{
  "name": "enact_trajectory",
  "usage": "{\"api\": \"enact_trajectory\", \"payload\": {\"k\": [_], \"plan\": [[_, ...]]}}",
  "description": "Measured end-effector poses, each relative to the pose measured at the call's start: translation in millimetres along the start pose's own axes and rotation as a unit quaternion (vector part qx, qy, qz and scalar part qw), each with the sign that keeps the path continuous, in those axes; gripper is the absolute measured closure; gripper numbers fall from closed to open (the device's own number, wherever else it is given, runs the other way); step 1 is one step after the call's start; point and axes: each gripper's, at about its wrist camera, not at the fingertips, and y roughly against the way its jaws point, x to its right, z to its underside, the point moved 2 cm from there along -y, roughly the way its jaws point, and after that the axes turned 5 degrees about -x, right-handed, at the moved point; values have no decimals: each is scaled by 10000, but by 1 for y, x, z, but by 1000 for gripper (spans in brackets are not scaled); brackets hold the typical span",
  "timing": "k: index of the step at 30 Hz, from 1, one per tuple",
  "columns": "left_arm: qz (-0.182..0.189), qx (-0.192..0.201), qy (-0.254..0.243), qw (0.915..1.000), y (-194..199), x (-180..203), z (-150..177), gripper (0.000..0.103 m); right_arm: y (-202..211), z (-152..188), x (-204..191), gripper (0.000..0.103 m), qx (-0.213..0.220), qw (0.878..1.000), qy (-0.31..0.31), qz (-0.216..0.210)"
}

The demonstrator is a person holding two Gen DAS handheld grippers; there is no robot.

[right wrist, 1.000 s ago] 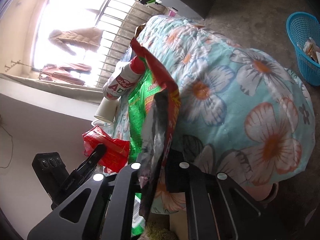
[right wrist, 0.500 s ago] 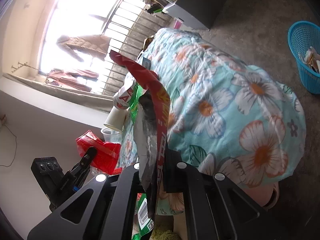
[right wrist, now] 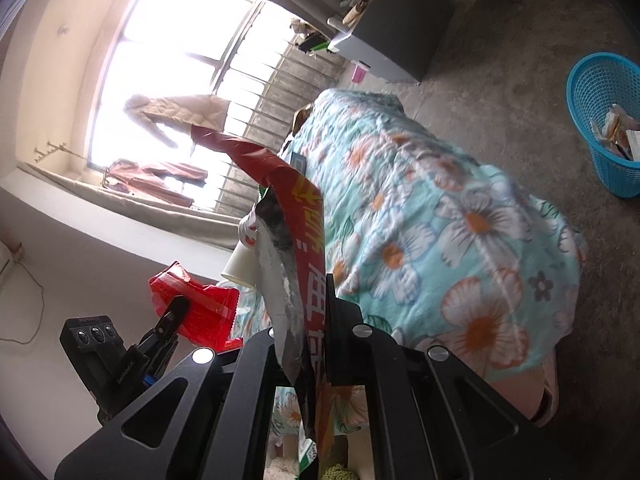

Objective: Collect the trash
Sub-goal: 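Carry both green bags off the bed toward the blue wastebasket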

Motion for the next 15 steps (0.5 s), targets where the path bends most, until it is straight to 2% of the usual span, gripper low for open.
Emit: {"api": "enact_trajectory", "payload": {"k": [4, 15], "plan": [[75, -31, -130, 9999, -7, 16, -5, 102, 9, -5, 1, 100, 141, 9999, -71, -60], [381, -273, -572, 9973, -46, 67, -25, 102, 51, -23, 35, 100, 698, 9960, -450, -341]]}}
